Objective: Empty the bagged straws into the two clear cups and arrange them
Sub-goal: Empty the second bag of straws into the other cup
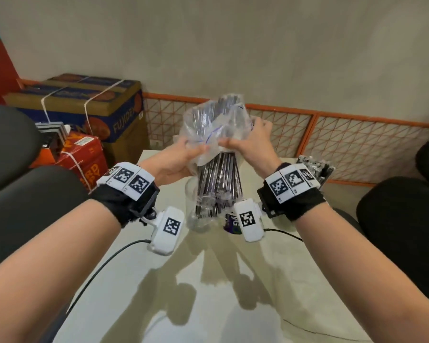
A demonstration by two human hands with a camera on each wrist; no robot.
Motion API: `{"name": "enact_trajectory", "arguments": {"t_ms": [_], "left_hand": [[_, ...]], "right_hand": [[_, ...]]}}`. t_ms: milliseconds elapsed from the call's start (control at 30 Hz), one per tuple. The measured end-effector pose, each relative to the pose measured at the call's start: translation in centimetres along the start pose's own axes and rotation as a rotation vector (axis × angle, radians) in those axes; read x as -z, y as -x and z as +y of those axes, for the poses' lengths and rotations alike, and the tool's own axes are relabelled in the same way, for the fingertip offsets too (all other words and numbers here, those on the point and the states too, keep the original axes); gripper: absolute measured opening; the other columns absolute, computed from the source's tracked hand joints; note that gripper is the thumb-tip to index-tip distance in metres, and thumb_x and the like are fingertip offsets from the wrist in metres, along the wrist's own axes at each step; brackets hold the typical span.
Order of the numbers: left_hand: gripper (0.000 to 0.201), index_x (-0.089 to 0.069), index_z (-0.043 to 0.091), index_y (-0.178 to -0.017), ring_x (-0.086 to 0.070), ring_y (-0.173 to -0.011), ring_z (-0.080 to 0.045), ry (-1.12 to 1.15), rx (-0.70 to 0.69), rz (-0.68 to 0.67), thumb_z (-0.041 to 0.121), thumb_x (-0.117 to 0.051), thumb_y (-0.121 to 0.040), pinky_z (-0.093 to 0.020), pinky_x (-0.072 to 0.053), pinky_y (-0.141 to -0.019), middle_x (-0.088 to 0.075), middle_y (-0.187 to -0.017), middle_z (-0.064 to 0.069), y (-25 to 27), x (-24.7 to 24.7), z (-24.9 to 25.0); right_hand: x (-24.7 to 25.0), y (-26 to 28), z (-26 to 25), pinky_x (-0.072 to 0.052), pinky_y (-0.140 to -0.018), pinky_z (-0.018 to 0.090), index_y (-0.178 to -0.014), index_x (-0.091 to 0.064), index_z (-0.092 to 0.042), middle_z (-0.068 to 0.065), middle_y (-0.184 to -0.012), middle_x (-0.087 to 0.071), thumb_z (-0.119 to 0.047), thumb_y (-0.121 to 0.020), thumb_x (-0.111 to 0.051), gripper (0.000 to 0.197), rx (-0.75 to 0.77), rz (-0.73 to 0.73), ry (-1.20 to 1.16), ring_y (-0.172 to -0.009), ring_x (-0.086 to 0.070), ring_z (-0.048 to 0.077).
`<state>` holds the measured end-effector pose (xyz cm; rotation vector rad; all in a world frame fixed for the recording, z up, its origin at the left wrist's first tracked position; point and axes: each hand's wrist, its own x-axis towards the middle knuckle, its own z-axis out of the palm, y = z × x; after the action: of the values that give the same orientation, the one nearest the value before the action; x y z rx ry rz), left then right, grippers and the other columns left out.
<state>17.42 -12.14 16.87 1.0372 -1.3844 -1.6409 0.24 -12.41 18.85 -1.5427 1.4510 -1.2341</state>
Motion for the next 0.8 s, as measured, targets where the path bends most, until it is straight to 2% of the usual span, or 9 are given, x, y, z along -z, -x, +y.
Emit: {"name": "enact_trajectory", "arguments": {"t_ms": [67,100,167,300,433,533,633,700,800], "left_hand": [[0.058,-0.022,0.025,-0.135,-0.059,-0.101,-0.019,-0.053,-0.124,0.078,0.009,-0.055,-0.09,-0.03,-0.055,-0.08,-0.063,-0.114,-0.003,-1.6,0.5,0.4],[0.073,-0.011,0.026,-0.142,-0.058,-0.111,-0.018,-0.082,-0.174,0.094,0.007,-0.057,-0.089,-0.033,-0.051,-0.092,-0.058,-0.125,-0.005,-2.2,0.7,0.5],[0.082,-0.007,0.029,-0.145,-0.053,-0.122,-0.018,-0.118,-0.253,0.102,0.006,-0.06,-0.087,-0.041,-0.04,-0.107,-0.051,-0.137,-0.005,-3.4,0.9,0.0],[0.076,-0.013,0.035,-0.142,-0.053,-0.121,-0.012,-0.149,-0.346,0.191,-0.001,-0.054,-0.089,-0.028,-0.043,-0.103,-0.05,-0.134,0.0,-4.8,1.8,-2.0],[0.08,-0.003,0.026,-0.148,-0.05,-0.125,-0.021,-0.141,-0.342,0.23,-0.002,-0.052,-0.091,-0.043,-0.038,-0.109,-0.045,-0.14,-0.005,-5.9,2.8,-4.3],[0.076,-0.009,0.03,-0.145,-0.048,-0.128,-0.023,-0.101,-0.327,0.203,-0.001,-0.052,-0.09,-0.048,-0.035,-0.11,-0.043,-0.143,-0.007,-6.5,3.6,-6.0],[0.077,-0.016,0.03,-0.142,-0.048,-0.127,-0.021,-0.102,-0.254,0.148,0.007,-0.062,-0.084,-0.048,-0.035,-0.109,-0.045,-0.142,-0.008,-6.4,4.1,-7.1],[0.092,-0.009,0.026,-0.146,-0.045,-0.128,-0.016,-0.21,-0.134,0.072,0.019,-0.07,-0.077,-0.039,-0.035,-0.11,-0.039,-0.144,-0.002,-6.2,4.7,-7.3],[0.102,-0.005,0.025,-0.147,-0.038,-0.125,-0.013,-0.286,0.068,-0.012,0.032,-0.074,-0.072,-0.03,-0.032,-0.106,-0.035,-0.142,0.002,-5.9,6.0,-6.8]], "right_hand": [[0.3,-1.8,0.1,-0.045,-0.099,0.028,-0.117,-0.053,-0.008,0.003,-0.116,-0.057,-0.011,-0.077,-0.072,0.044,0.038,-0.122,-0.051,-0.099,-0.058,0.006],[0.2,-2.2,0.1,-0.051,-0.08,0.023,-0.107,-0.057,-0.009,0.002,-0.101,-0.064,-0.005,-0.081,-0.066,0.028,0.054,-0.184,-0.073,-0.084,-0.062,0.001],[-0.3,-3.4,1.2,-0.048,-0.067,0.019,-0.101,-0.055,-0.012,0.0,-0.086,-0.063,0.001,-0.082,-0.063,0.024,0.068,-0.211,-0.097,-0.071,-0.061,0.0],[-2.1,-4.7,4.1,-0.053,-0.086,0.042,-0.106,-0.048,-0.014,0.0,-0.097,-0.062,-0.005,-0.076,-0.069,0.037,0.051,-0.186,-0.144,-0.095,-0.064,0.02],[-3.7,-5.0,6.6,-0.044,-0.104,0.048,-0.129,-0.036,-0.015,0.007,-0.132,-0.052,-0.012,-0.078,-0.069,0.061,-0.022,-0.181,-0.177,-0.125,-0.052,0.027],[-4.4,-5.3,7.9,-0.042,-0.107,0.045,-0.144,-0.024,-0.015,0.01,-0.139,-0.048,-0.005,-0.083,-0.063,0.074,-0.072,-0.194,-0.172,-0.127,-0.049,0.022],[-4.9,-5.7,10.2,-0.044,-0.103,0.051,-0.122,-0.039,-0.017,0.015,-0.116,-0.056,-0.008,-0.077,-0.065,0.053,-0.085,-0.216,-0.136,-0.11,-0.056,0.022],[-5.1,-5.9,11.8,-0.048,-0.093,0.049,-0.108,-0.044,-0.019,0.015,-0.1,-0.061,-0.009,-0.077,-0.064,0.039,-0.076,-0.235,-0.094,-0.096,-0.059,0.023],[-4.0,-5.7,12.5,-0.049,-0.094,0.04,-0.126,-0.042,-0.018,0.005,-0.111,-0.061,-0.01,-0.075,-0.073,0.06,-0.072,-0.303,-0.083,-0.104,-0.06,0.02]]}}
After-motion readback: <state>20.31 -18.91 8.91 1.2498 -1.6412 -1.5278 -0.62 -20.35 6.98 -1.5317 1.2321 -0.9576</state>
